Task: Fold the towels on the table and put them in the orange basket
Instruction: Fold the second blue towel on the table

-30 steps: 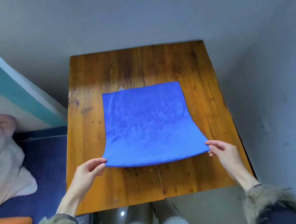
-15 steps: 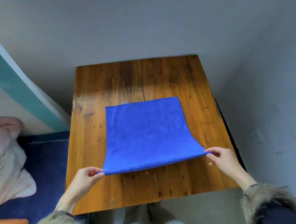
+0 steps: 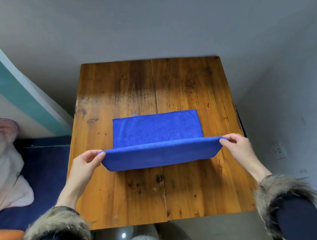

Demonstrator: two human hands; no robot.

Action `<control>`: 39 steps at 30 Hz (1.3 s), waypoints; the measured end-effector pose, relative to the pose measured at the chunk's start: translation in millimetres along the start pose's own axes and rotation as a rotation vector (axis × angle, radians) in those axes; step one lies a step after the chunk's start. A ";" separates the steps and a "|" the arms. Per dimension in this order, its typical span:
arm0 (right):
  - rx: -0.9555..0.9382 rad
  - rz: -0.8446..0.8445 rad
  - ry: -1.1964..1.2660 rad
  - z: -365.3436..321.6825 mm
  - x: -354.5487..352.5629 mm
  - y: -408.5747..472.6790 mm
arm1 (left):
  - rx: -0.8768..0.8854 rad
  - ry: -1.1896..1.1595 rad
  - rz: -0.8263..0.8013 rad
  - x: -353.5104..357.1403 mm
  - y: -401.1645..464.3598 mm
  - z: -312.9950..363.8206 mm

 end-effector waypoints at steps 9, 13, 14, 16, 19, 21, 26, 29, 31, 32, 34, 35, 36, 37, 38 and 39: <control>0.093 0.059 0.427 -16.7 25.0 91.8 | 0.041 -0.083 0.119 -0.5 98.1 12.9; 0.126 0.064 0.469 -7.4 39.7 128.6 | 0.040 -0.073 0.094 2.2 144.8 6.1; 0.135 0.062 0.468 -4.4 42.6 135.8 | 0.034 -0.061 0.084 3.0 154.1 3.4; 0.160 0.063 0.467 2.5 47.7 148.7 | 0.012 -0.032 0.075 4.0 169.4 -2.5; 0.198 0.072 0.436 11.5 53.2 163.7 | -0.043 -0.020 0.065 7.6 186.0 -13.1; 0.216 0.072 0.416 14.0 57.5 171.8 | -0.072 -0.012 0.061 9.8 195.4 -20.0; 0.200 0.094 0.338 11.9 64.1 186.5 | -0.146 0.105 0.108 9.4 210.5 -36.2; 0.220 0.128 0.207 14.7 63.7 187.1 | -0.141 0.311 0.189 6.4 210.9 -35.5; 0.200 0.245 0.014 11.6 58.8 181.7 | -0.015 0.574 0.285 10.1 203.9 -21.1; 0.143 0.301 -0.067 3.8 59.1 176.7 | 0.076 0.696 0.306 19.7 197.3 -11.2; -0.088 0.314 -0.198 -19.5 74.9 164.8 | 0.272 0.864 0.255 54.3 182.0 6.0; -0.204 0.271 -0.275 -27.9 90.5 157.6 | 0.361 0.925 0.190 77.4 174.2 9.0; -0.301 0.218 -0.356 -33.5 109.2 149.7 | 0.432 0.984 0.114 102.6 167.0 9.8; -0.368 0.158 -0.433 -34.7 128.7 142.4 | 0.480 1.040 0.044 126.0 162.4 7.7; -0.420 0.105 -0.509 -35.2 147.4 135.6 | 0.507 1.089 -0.010 146.6 160.4 4.8; -0.463 0.066 -0.585 -34.1 163.6 130.5 | 0.509 1.122 -0.049 162.8 161.4 0.4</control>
Point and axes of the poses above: each hand's wrist, its own y-axis towards the middle knuckle, its own x-axis out of the palm, z = x × y, the point moved 7 cm from there along y, towards the middle knuckle, and after that the axes turned 10 degrees about -z, right-handed, at the moved point
